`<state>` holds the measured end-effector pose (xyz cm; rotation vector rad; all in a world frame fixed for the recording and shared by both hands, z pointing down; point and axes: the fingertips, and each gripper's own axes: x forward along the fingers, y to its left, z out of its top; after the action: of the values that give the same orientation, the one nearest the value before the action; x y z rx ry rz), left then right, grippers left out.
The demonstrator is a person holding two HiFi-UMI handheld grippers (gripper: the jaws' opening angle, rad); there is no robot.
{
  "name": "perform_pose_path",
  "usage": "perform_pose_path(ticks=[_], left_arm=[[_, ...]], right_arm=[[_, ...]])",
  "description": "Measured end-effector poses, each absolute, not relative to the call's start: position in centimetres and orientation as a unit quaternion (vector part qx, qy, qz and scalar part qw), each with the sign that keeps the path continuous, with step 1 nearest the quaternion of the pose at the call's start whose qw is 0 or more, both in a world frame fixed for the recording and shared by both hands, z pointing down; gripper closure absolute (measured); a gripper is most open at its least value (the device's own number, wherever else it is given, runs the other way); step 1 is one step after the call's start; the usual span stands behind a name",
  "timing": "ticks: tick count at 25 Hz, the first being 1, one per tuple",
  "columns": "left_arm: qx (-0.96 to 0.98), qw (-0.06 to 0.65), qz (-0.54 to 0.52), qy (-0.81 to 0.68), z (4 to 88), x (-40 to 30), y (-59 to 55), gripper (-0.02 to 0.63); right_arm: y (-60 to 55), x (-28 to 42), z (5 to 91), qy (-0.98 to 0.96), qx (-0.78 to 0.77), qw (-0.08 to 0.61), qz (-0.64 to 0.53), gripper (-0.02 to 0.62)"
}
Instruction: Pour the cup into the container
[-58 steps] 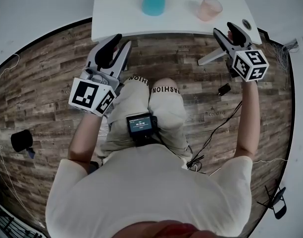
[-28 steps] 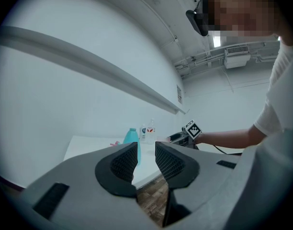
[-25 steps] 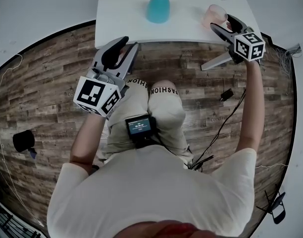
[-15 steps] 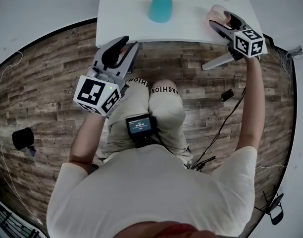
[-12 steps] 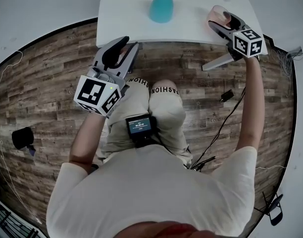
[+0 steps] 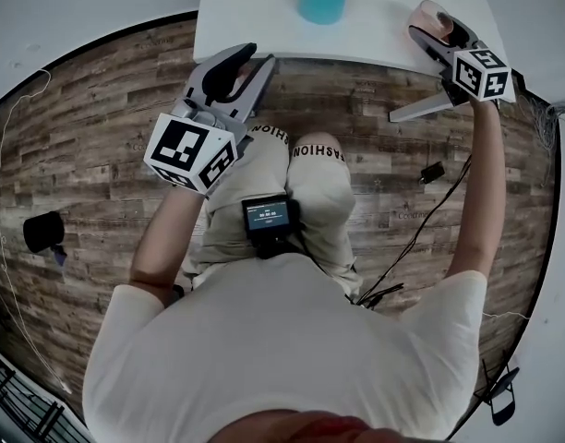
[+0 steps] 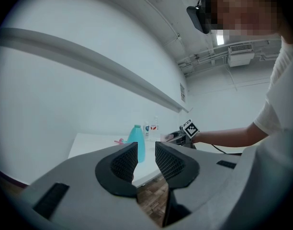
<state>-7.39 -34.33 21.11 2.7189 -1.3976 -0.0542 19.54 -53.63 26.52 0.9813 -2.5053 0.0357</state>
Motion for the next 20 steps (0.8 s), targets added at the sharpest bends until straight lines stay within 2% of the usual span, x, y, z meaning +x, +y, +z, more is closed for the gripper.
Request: perform_pose_path(ticks=[20], left_arm=[[0.88, 0.051, -0.014, -0.473, 21.4, -8.6, -34.4, 0.494]], right_arm=[[-54.0, 18.4, 25.0, -0.888, 0.409, 0.211, 0.005, 0.224]])
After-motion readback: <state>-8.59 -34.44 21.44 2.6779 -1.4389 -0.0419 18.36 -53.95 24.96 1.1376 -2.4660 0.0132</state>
